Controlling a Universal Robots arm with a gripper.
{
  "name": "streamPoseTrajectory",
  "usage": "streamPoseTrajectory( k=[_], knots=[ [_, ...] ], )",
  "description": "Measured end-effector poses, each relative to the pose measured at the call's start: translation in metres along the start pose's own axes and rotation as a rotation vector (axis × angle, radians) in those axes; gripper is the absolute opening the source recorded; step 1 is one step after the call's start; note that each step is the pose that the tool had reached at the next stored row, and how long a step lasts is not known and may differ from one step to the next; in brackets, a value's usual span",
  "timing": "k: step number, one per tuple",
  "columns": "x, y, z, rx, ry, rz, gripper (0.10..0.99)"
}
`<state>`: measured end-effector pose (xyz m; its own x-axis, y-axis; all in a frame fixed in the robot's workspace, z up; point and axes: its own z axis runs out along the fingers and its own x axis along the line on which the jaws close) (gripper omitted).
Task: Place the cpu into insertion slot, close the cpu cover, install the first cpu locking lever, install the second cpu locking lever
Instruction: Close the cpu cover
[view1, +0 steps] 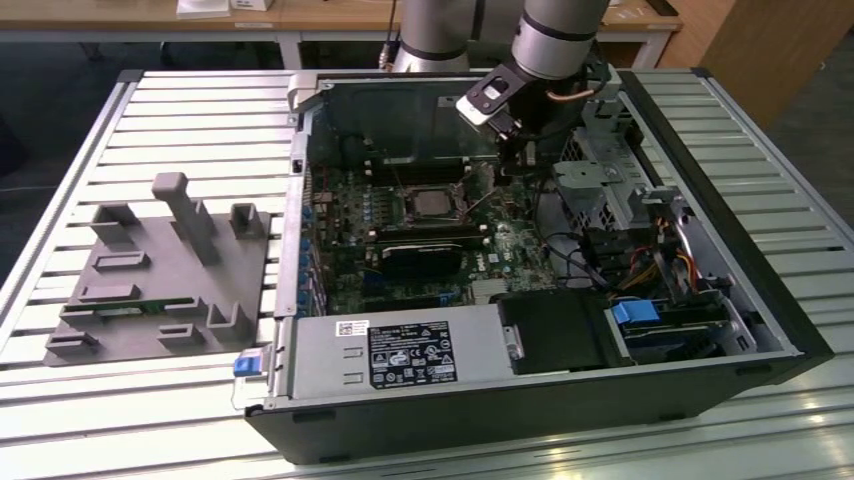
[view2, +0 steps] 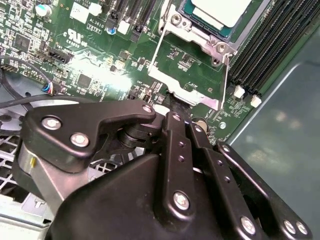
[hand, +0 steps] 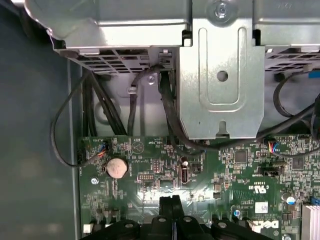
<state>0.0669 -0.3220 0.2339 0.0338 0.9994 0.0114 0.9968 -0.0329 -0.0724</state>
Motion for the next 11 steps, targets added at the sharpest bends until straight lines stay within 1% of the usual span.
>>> streamPoseTrajectory(
  k=[5,8,11],
  knots=[
    [-0.0001,-0.0009,0.0001,0.002,0.0001,0.000,0.106],
    [-0.0002,-0.0049,0.0000,-0.001,0.0001,0.000,0.106],
    [-0.0004,-0.0108,0.0001,-0.008,0.0004,0.000,0.106]
  ],
)
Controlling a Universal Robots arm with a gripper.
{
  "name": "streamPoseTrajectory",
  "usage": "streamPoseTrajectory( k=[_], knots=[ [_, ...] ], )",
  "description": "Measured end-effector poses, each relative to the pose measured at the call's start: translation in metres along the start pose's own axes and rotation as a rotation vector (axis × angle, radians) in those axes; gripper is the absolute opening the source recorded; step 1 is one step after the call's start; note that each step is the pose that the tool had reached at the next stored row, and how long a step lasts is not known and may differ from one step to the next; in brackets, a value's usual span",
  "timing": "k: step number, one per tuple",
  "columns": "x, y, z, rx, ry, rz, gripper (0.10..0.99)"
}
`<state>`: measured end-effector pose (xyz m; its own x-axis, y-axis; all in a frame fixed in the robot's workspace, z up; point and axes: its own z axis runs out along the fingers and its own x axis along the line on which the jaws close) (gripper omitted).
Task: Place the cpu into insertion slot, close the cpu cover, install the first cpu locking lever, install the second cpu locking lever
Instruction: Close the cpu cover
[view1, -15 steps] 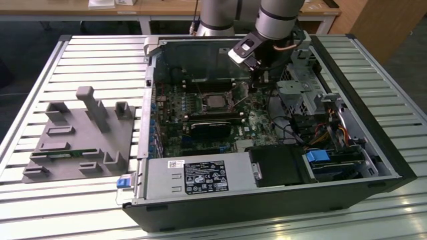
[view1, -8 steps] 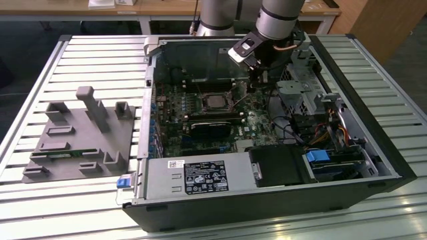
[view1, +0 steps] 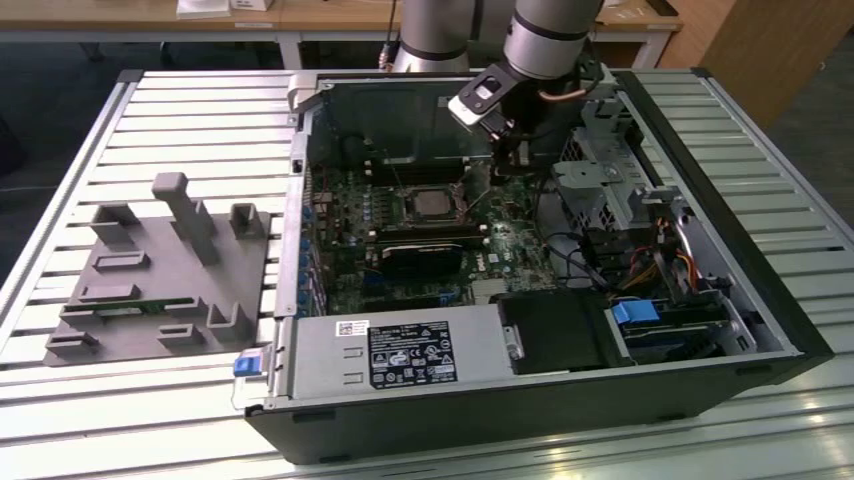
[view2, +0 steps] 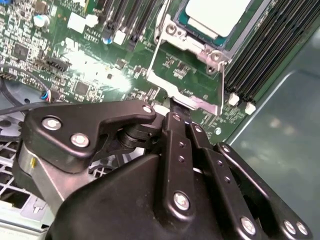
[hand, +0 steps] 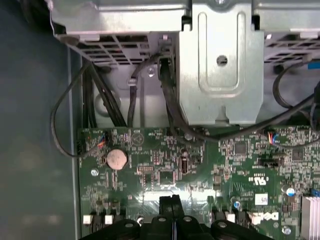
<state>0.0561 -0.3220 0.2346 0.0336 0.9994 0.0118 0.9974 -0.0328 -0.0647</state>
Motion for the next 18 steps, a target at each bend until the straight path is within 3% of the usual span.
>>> streamPoseTrajectory(
  k=[14,18],
  knots=[
    [-0.0011,-0.0303,0.0019,-0.034,0.0010,0.000,0.106],
    [-0.0013,-0.0371,0.0024,-0.040,0.0013,0.000,0.106]
  ],
)
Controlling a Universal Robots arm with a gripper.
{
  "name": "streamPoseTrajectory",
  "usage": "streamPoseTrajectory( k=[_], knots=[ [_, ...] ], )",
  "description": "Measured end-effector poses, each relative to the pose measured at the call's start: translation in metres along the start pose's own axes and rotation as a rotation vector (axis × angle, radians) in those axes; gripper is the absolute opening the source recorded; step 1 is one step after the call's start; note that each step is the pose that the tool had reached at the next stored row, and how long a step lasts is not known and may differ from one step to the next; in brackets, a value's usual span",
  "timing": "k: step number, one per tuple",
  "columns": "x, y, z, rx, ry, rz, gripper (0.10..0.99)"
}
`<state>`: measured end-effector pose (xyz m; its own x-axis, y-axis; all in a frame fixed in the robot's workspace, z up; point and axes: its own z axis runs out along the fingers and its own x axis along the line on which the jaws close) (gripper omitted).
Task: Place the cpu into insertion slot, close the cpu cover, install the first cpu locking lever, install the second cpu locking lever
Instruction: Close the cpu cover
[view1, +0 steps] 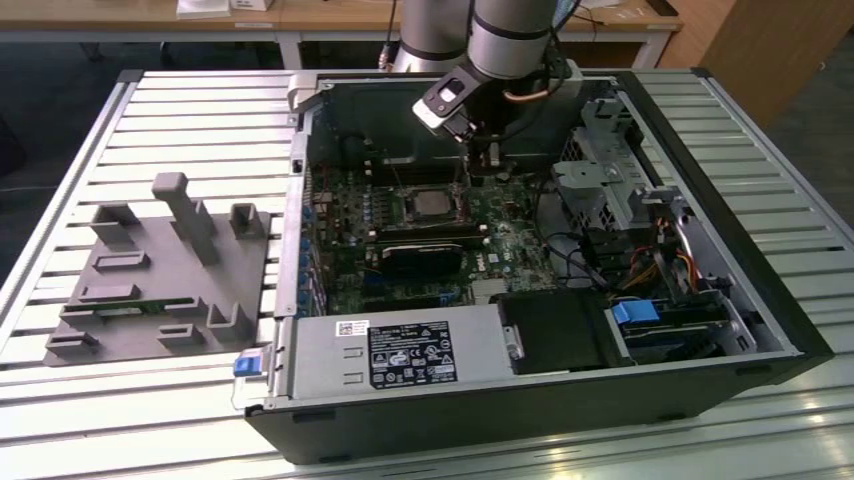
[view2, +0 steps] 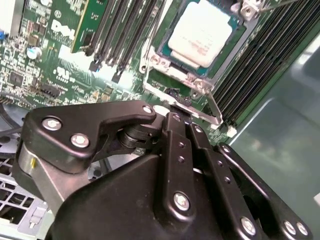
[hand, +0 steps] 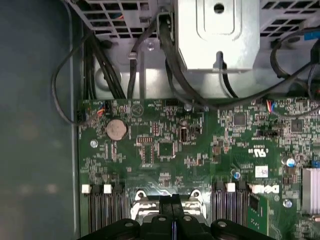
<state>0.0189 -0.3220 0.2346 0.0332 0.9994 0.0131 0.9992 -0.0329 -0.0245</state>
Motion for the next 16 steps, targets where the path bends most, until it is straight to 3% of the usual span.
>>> streamPoseTrajectory(
  k=[16],
  knots=[
    [-0.0006,-0.0174,0.0018,-0.004,0.0002,0.000,0.106]
  ],
)
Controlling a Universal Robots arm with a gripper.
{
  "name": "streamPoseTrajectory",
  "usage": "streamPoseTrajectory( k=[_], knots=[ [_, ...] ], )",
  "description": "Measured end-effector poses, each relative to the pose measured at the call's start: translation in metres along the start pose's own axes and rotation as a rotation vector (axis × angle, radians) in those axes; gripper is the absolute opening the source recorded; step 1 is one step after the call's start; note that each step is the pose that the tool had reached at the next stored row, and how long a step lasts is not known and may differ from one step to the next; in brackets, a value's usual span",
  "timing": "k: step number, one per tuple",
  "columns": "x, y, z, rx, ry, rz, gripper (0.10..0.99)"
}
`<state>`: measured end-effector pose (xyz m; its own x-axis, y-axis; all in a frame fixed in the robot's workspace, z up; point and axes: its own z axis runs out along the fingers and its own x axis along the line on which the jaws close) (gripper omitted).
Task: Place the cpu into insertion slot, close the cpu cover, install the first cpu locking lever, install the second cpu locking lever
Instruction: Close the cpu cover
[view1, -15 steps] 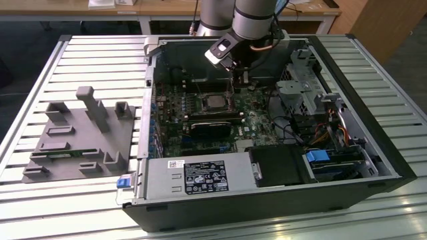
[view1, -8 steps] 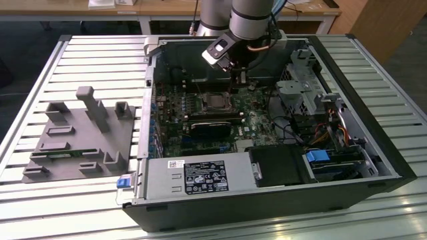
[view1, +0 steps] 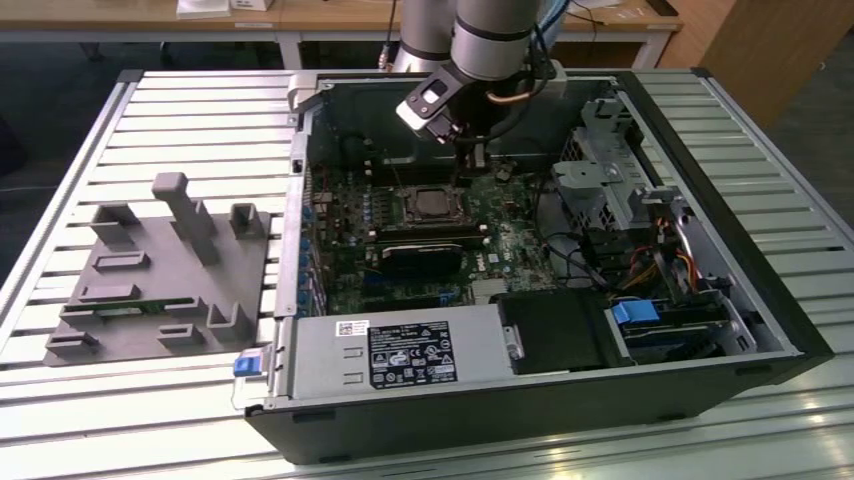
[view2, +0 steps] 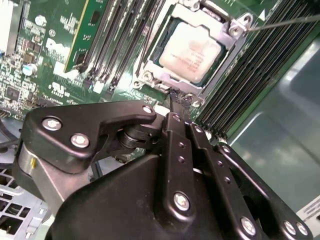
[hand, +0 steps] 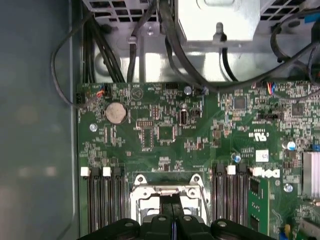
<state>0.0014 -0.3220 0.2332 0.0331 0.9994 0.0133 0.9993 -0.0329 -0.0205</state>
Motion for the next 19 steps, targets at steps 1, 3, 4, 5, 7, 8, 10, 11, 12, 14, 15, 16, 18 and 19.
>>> streamPoseTrajectory(
  k=[1,3,4,5,7,8,10,11,12,14,15,16,18,19],
  knots=[
    [-0.0001,-0.0019,0.0002,-0.001,0.0000,0.000,0.106],
    [-0.0002,-0.0061,0.0006,-0.002,0.0001,0.000,0.106],
    [-0.0003,-0.0083,0.0008,-0.003,0.0001,0.000,0.106],
    [-0.0004,-0.0106,0.0009,-0.004,0.0000,0.000,0.106],
    [-0.0006,-0.0154,0.0014,-0.006,0.0002,0.000,0.106],
    [-0.0006,-0.0176,0.0016,-0.008,0.0002,0.000,0.106],
    [-0.0007,-0.0209,0.0021,-0.011,0.0003,0.000,0.106],
    [-0.0008,-0.0222,0.0023,-0.013,0.0004,0.000,0.106],
    [-0.0009,-0.0235,0.0026,-0.016,0.0004,0.000,0.106],
    [-0.0010,-0.0257,0.0032,-0.020,0.0006,0.000,0.106],
    [-0.0010,-0.0262,0.0033,-0.022,0.0006,0.000,0.106],
    [-0.0010,-0.0262,0.0033,-0.022,0.0006,0.000,0.106],
    [-0.0010,-0.0262,0.0034,-0.022,0.0007,0.000,0.106],
    [-0.0010,-0.0262,0.0034,-0.022,0.0008,0.000,0.106]
  ],
)
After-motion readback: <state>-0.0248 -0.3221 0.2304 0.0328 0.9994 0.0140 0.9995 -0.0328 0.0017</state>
